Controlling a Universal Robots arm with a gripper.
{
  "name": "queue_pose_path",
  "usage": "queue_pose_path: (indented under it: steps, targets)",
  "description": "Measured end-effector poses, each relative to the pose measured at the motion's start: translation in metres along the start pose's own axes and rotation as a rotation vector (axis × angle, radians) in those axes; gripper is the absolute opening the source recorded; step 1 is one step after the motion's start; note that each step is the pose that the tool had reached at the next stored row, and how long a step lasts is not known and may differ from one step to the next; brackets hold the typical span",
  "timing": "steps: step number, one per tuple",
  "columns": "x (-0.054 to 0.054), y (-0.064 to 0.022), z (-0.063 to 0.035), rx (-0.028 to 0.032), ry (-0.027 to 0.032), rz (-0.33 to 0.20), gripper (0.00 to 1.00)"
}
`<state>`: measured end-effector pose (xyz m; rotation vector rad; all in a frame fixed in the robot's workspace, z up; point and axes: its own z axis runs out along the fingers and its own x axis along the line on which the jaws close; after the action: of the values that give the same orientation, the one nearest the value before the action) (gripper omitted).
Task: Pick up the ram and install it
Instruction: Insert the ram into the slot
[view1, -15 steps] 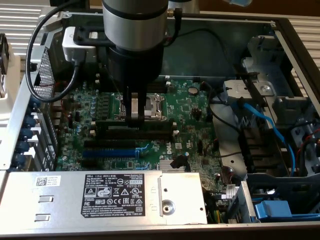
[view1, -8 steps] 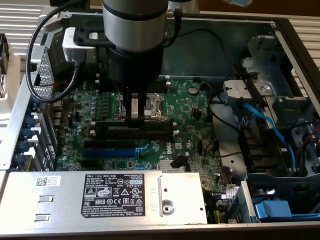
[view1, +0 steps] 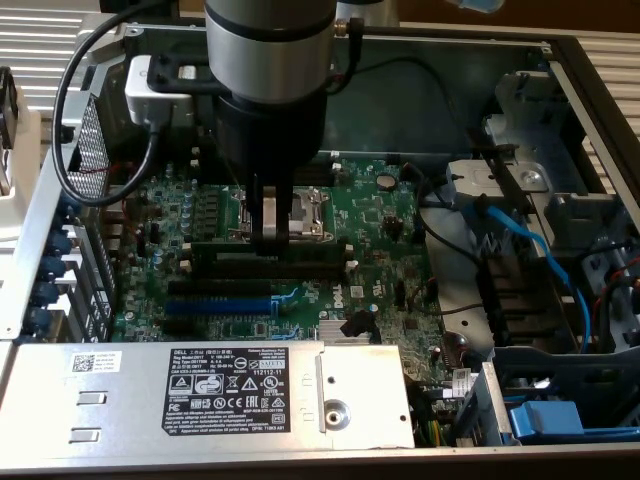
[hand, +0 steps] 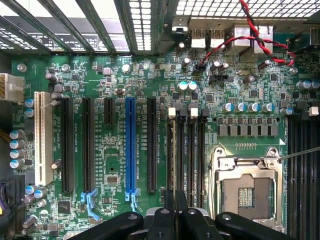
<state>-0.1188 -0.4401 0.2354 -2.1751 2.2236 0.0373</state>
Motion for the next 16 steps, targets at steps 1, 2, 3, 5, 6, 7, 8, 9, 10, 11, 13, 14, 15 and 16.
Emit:
queue_pose_path:
  steps: [1,2,3,5,6,7,8,9,10,11,13,14,15,16]
  targets:
    - [-0.0005,0.0,0.0001,0.0,0.0003,-0.001,0.12]
    - [-0.0009,0.0,0.0001,0.0,0.0006,-0.001,0.12]
    - [-0.0011,-0.0001,0.0001,0.0,0.0008,-0.002,0.12]
    - [-0.0011,0.0,0.0001,-0.0001,0.0012,-0.003,0.12]
    - [-0.0011,0.0,0.0002,-0.0001,0.0012,-0.004,0.12]
    - [-0.0011,0.0,0.0002,-0.0001,0.0012,-0.005,0.12]
    - [-0.0011,0.0,0.0002,-0.0002,0.0014,-0.006,0.12]
    - [-0.0011,0.0,0.0002,-0.0002,0.0015,-0.007,0.12]
    - [-0.0011,0.0,0.0002,-0.0002,0.0015,-0.009,0.12]
    - [-0.0011,0.0,0.0002,-0.0003,0.0015,-0.01,0.12]
    - [-0.0011,0.0,0.0002,-0.0004,0.0015,-0.011,0.12]
    - [-0.0011,0.0,0.0002,-0.0004,0.0015,-0.011,0.12]
    - [-0.0011,0.0,0.0002,-0.0004,0.0015,-0.011,0.12]
    - [-0.0011,0.0,0.0002,-0.0004,0.0015,-0.011,0.12]
